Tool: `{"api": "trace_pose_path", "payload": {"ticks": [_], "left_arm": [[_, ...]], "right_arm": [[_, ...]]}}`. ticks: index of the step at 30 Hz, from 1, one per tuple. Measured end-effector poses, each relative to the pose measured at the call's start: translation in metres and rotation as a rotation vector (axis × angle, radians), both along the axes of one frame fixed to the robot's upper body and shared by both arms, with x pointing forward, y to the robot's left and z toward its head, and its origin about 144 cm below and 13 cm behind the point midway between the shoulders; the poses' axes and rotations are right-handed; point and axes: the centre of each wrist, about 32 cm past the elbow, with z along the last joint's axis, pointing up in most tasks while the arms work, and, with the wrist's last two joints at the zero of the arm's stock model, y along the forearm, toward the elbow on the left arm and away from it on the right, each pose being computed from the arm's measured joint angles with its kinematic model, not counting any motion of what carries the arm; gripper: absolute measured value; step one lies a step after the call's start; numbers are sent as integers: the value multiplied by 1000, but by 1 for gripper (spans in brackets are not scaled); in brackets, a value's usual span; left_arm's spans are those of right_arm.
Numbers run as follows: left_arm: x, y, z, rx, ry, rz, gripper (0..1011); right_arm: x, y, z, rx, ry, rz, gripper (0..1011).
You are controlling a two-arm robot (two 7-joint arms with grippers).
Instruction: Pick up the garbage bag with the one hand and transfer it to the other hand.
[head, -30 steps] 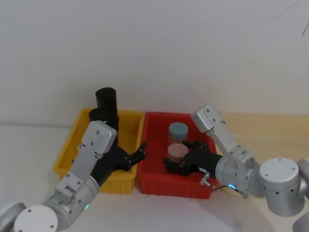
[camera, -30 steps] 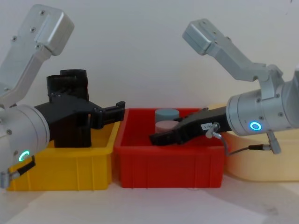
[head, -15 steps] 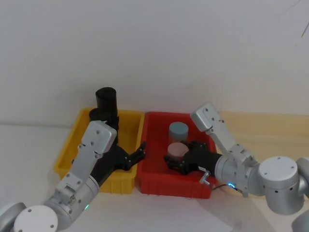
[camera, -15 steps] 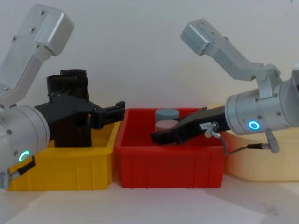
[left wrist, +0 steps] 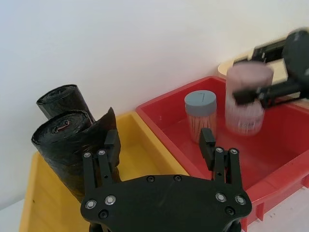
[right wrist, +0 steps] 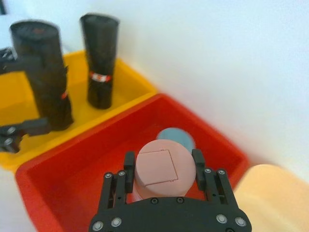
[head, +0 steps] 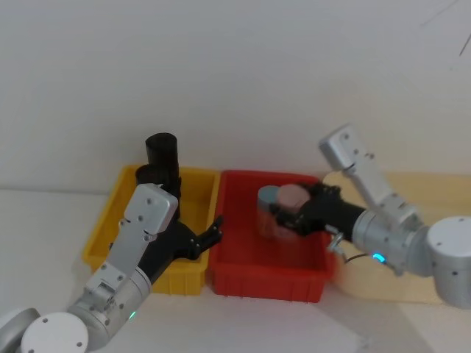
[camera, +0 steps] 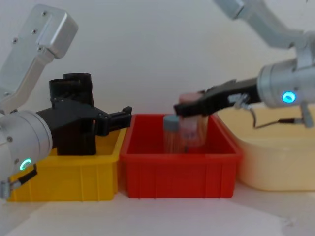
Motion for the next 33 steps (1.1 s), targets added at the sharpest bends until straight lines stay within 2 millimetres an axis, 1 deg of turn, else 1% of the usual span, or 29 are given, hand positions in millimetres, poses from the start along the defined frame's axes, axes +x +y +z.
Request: {"api": "trace_pose_path", "payload": {"ticks": [2, 4, 5, 6, 8, 11, 14, 18, 24, 25, 28, 33], "left_arm": [[0, 0, 0, 0, 0, 0, 1001], [0, 0, 0, 0, 0, 0, 1000], [0, 0, 0, 0, 0, 0, 1000], [0, 0, 0, 0, 0, 0, 1000], [0, 0, 0, 0, 0, 0, 1000], [0, 0, 0, 0, 0, 0, 1000], [0, 0, 0, 0, 0, 0, 1000], [0, 0, 0, 0, 0, 0, 1000], [0, 0, 0, 0, 0, 0, 1001], [0, 0, 0, 0, 0, 0, 1000], [0, 0, 0, 0, 0, 0, 1000], [0, 0, 0, 0, 0, 0, 1000]], "right_arm": [[-1, -3, 5, 3, -13, -9, 694], [-2, -10, 15, 9, -36, -30, 694], [-2, -10, 15, 9, -36, -30, 694], [-3, -14, 22, 13, -52, -43, 694], [-3, -17, 26, 15, -62, -55, 694], [-3, -26, 38, 18, -87, -91, 694], [-3, -32, 43, 18, -100, -114, 694], [-2, -45, 52, 9, -117, -168, 694], [-1, -61, 55, -16, -108, -239, 694], [-1, -61, 55, -16, -108, -239, 694], [1, -71, 52, -39, -87, -282, 694], [4, -82, 45, -68, -53, -326, 694]]}}
